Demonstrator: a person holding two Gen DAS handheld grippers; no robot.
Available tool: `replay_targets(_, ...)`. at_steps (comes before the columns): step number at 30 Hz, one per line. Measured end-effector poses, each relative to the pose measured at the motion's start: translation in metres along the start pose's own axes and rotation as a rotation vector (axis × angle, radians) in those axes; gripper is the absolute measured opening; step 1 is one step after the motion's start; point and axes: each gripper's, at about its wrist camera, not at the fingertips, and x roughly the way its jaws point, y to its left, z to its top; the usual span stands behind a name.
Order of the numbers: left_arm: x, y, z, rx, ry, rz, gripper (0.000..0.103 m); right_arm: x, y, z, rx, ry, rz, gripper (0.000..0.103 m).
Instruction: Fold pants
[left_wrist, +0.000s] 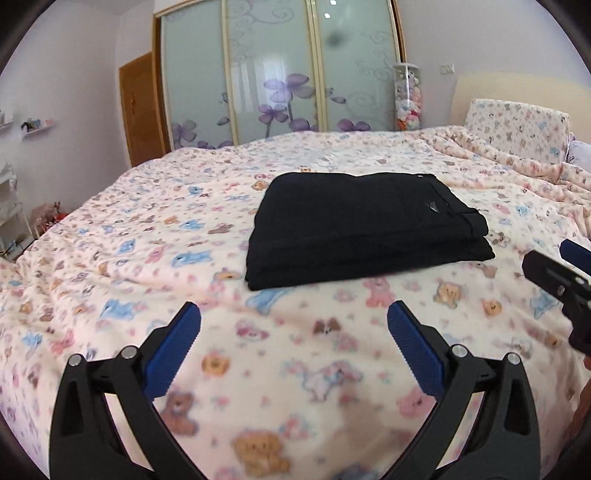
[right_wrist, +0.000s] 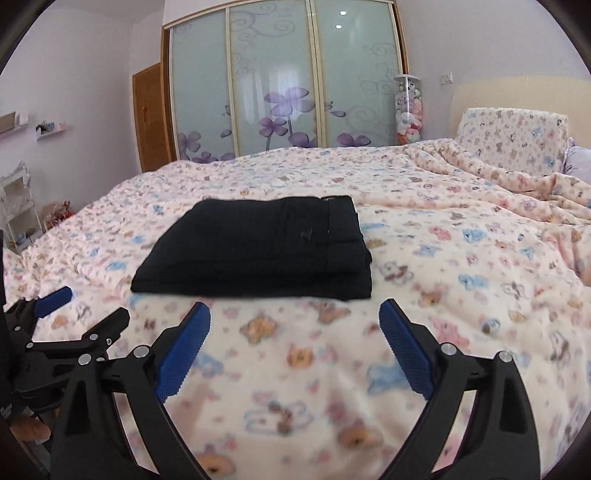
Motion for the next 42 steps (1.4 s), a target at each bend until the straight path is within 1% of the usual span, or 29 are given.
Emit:
replay_targets(2, 0.000, 0.001, -0.003, -0.013, 0.003, 0.003, 0.101, -0.003, 0.004, -0.008, -0.003, 0.001, -0.010, 0.095)
replay_targets(6, 0.009, 0.010, -0.007, -0.057, 0.037, 0.005, 0.101, 0.001, 0.006, -0.018, 0.004, 0.020, -0.026, 0.095)
replay_targets(10, 0.016, 0.011, -0.013, -0.065, 0.066, 0.024, 0.101, 0.006, 0.007, -0.024, 0.008, 0.027, -0.032, 0.095)
replay_targets(12, 0.015, 0.010, -0.015, -0.065, 0.059, 0.030, 0.101, 0.007, 0.009, -0.027, -0.001, 0.023, -0.045, 0.095)
replay_targets(16, 0.012, 0.009, -0.016, -0.058, 0.040, 0.021, 0.101, 0.006, 0.011, -0.029, -0.007, 0.011, -0.062, 0.102)
replay_targets(22, 0.011, 0.009, -0.016, -0.061, 0.037, 0.013, 0.101, 0.006, 0.015, -0.030, -0.035, 0.005, -0.070, 0.102)
replay_targets(29, 0.009, 0.012, -0.016, -0.068, 0.027, 0.002, 0.101, 0.013, 0.026, -0.033, -0.095, 0.043, -0.051, 0.102)
replay_targets(32, 0.007, 0.009, -0.017, -0.058, 0.020, 0.003, 0.101, 0.016, 0.026, -0.034, -0.094, 0.056, -0.048, 0.102)
replay_targets(42, 0.005, 0.006, -0.017, -0.048, 0.011, 0.011, 0.101, 0.016, 0.022, -0.034, -0.074, 0.053, -0.062, 0.102)
